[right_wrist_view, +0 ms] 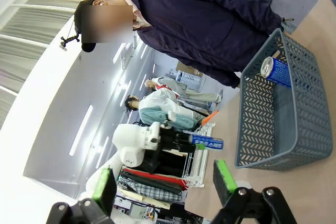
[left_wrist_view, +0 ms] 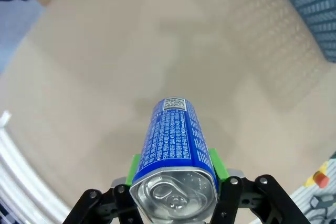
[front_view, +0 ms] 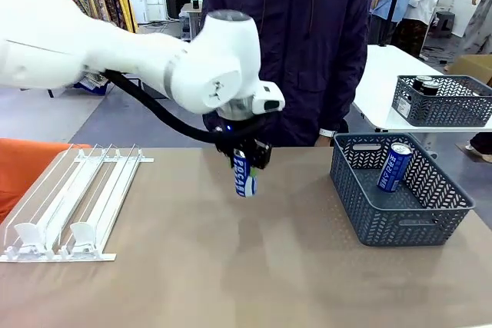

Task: Retrieve and store the cans from the dispenser.
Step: Pick up one can from the Automatic Can Dispenser and place it in the middle of the table.

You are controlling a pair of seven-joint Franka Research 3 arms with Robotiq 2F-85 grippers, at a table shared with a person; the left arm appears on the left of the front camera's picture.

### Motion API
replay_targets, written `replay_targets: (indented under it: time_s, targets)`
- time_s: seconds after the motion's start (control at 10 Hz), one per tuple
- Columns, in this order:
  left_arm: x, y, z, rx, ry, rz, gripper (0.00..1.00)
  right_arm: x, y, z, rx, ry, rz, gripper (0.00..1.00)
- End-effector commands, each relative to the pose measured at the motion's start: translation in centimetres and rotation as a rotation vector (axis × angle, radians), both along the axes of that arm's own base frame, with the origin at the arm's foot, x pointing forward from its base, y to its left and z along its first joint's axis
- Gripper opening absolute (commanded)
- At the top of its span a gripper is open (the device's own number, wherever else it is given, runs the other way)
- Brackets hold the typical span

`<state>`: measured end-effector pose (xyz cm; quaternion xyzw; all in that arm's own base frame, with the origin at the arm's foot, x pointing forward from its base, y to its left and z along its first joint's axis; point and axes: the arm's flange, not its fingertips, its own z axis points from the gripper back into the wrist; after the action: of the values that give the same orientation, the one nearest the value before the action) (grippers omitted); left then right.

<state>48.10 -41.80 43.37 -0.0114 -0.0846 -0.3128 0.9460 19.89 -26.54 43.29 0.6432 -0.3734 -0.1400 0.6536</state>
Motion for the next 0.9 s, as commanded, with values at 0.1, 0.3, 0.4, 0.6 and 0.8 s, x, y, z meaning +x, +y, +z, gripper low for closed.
replay_targets:
  time_s: [0.1, 0.3, 0.4, 0.6, 0.8]
  targets:
    - [1.0, -0.4, -1.6, -0.035, 0.084, 0.003, 0.00, 0.2, 0.0, 0.5, 0.008, -0.007, -0.006, 1.00]
    - [0.9, -0.9, -3.3, 0.009, 0.114, -0.036, 0.00, 0.2, 0.0, 0.5, 0.008, -0.007, -0.006, 1.00]
    - [1.0, -0.9, -3.7, 0.017, 0.108, -0.037, 0.00, 0.2, 0.0, 0.5, 0.008, -0.007, -0.006, 1.00]
    - [0.9, -0.9, -4.1, 0.039, 0.083, -0.058, 0.00, 0.2, 0.0, 0.5, 0.008, -0.007, -0.006, 1.00]
    - [1.0, -0.9, -4.1, 0.053, 0.079, -0.063, 0.85, 0.2, 0.0, 0.5, 0.008, -0.007, -0.006, 1.00]
